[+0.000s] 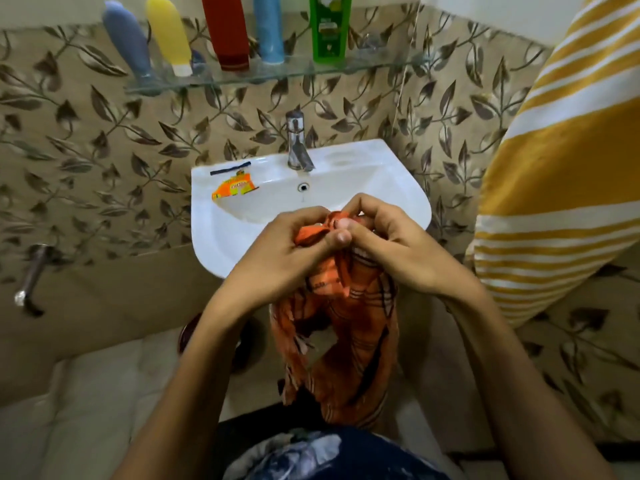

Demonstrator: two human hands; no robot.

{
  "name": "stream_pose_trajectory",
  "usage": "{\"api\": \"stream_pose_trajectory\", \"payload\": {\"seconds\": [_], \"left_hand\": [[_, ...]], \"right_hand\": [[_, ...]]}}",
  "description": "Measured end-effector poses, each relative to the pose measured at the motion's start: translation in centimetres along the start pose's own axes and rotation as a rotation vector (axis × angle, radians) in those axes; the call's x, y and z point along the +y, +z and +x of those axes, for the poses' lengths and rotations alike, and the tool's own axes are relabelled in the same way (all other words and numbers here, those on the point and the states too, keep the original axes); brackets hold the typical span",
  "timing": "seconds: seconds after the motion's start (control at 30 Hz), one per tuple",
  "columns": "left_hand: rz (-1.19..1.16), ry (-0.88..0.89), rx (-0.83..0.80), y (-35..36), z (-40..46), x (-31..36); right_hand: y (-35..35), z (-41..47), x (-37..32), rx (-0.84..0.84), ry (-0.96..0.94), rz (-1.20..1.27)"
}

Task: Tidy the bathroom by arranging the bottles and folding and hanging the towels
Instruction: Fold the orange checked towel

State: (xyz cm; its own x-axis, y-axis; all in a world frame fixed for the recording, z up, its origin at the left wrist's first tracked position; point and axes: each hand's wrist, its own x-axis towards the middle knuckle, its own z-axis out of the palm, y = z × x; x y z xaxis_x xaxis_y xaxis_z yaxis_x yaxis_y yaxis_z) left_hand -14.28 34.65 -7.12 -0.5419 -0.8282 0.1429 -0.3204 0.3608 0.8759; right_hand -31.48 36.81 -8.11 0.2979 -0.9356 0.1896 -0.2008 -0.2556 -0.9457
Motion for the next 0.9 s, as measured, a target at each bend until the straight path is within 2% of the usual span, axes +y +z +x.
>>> {"api": "stream_pose_trajectory", "payload": {"seconds": [0.1,0.2,0.33,0.47,0.53,0.67,0.73,0.83,0.9], "left_hand": [[0.099,0.019,0.082,0.0,0.2,0.2],[0.149,0.082,0.119,0.1,0.3,0.4],[-0.094,0.029,0.302,0.3,0.4,0.9],[-0.214,0.028,0.373,-0.8,0.2,1.0],[-0.245,-0.021,0.427,-1.4,0.3,0.8],[-0.024,-0.241,0.572,-2.3,0.0,-0.1],[0.055,-0.231,0.437,-2.5,-0.6,-0.2],[0.283,-0.126,0.028,-1.4,-0.8,0.3],[0.413,-0.124,-0.144,-0.5,-0.6,0.1]], "right_hand": [[-0.2,-0.1,0.7,0.062,0.032,-0.045],[0.2,-0.3,1.7,0.033,0.008,0.01],[1.0,-1.5,4.7,-0.022,0.028,-0.003],[2.4,-2.9,8.4,0.03,0.152,-0.086],[2.8,-3.1,9.1,0.077,0.186,-0.12],[3.1,-2.8,8.1,0.116,0.135,-0.206],[3.2,-2.4,6.7,0.115,0.081,-0.227],[3.0,-1.6,4.5,0.069,0.042,-0.262],[2.6,-1.1,3.6,0.061,0.022,-0.321]]}}
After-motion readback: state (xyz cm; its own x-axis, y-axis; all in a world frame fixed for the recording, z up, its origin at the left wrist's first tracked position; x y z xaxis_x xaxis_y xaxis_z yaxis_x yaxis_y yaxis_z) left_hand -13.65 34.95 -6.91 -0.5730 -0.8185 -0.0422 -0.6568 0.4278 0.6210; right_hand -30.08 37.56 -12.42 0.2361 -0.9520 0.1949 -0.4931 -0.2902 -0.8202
